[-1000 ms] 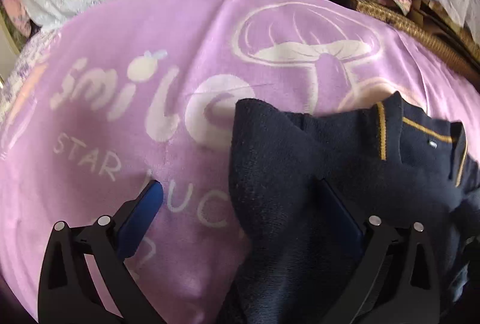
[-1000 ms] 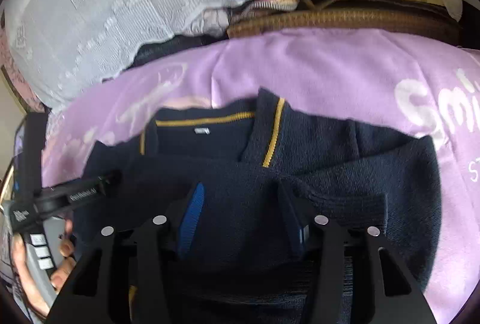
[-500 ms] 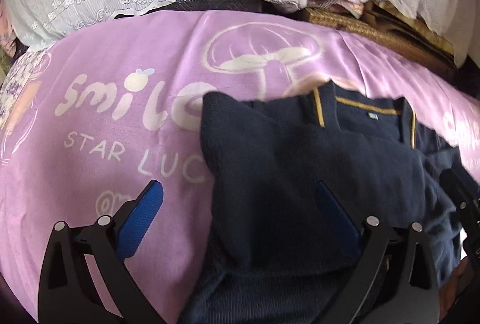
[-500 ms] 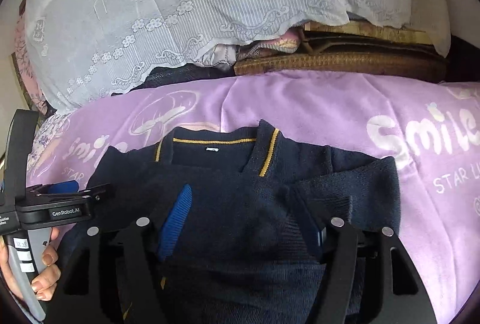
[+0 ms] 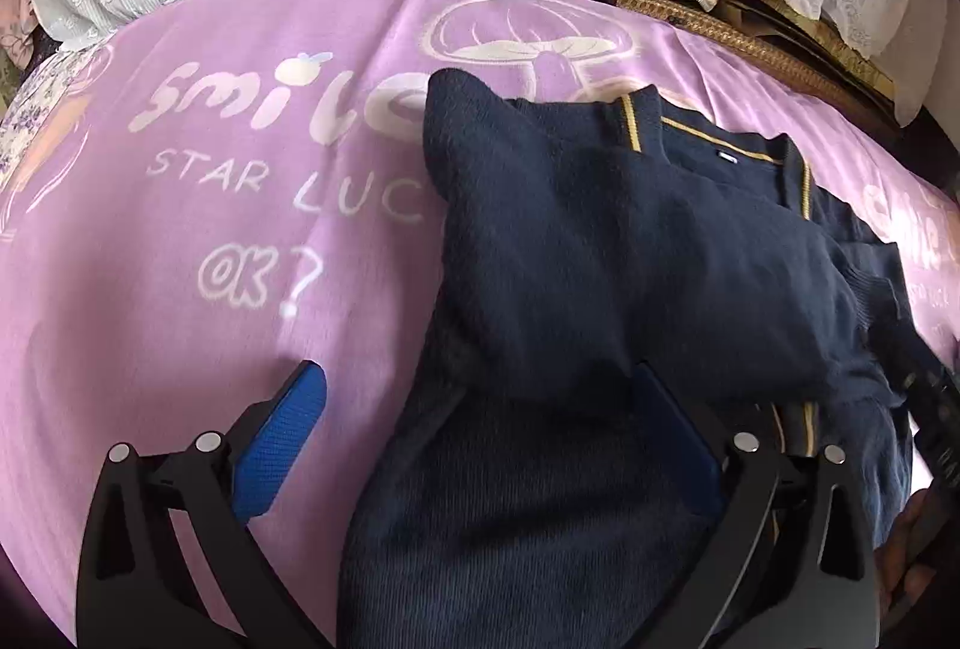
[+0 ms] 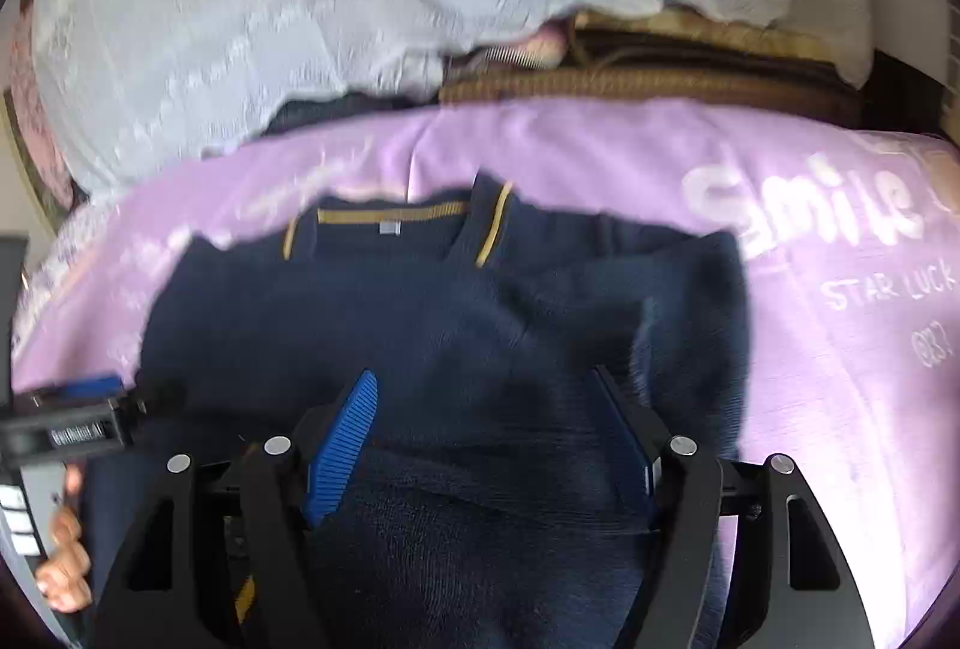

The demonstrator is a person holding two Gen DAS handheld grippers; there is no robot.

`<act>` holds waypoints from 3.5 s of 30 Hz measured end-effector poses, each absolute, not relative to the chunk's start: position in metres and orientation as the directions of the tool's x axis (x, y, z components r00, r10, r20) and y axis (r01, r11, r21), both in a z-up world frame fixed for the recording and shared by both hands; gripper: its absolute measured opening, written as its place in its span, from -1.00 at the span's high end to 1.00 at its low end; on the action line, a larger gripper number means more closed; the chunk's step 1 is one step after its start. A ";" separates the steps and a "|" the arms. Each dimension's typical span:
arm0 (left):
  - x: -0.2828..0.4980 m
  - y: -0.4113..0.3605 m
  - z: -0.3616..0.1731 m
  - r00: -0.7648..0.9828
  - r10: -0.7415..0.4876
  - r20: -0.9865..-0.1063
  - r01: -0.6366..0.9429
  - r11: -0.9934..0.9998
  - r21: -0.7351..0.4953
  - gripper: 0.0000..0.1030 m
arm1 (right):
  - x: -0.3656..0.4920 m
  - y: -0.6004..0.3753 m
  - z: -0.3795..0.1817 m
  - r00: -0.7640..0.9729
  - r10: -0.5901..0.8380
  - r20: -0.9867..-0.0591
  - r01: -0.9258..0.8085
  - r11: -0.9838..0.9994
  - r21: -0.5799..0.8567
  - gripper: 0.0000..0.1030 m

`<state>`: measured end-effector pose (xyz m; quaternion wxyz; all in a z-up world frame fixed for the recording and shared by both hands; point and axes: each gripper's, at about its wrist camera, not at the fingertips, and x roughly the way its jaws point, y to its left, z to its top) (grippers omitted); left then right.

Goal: Fold small clothes

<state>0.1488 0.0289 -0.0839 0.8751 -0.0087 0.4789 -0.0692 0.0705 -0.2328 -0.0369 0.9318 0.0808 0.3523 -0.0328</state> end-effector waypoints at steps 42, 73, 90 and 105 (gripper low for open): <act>0.261 0.028 -0.095 0.528 -0.112 -0.842 0.042 0.993 -0.106 -0.92 | 0.128 -0.388 -0.076 0.729 0.191 -0.657 0.314 0.760 0.569 0.52; 0.201 0.093 -0.087 0.552 -0.051 -0.833 -0.027 0.997 -0.079 -0.92 | 0.072 -0.355 -0.067 0.706 0.031 -0.707 0.358 0.847 0.394 0.10; 0.076 0.081 -0.096 0.518 -0.111 -0.848 0.143 0.989 -0.043 -0.92 | -0.004 -0.331 -0.064 0.687 0.056 -0.724 0.288 0.894 0.342 -0.27; -0.030 0.098 -0.096 0.482 -0.255 -0.838 0.246 0.958 -0.150 -0.92 | -0.101 -0.310 -0.059 0.691 0.157 -0.706 0.188 0.904 0.385 -0.35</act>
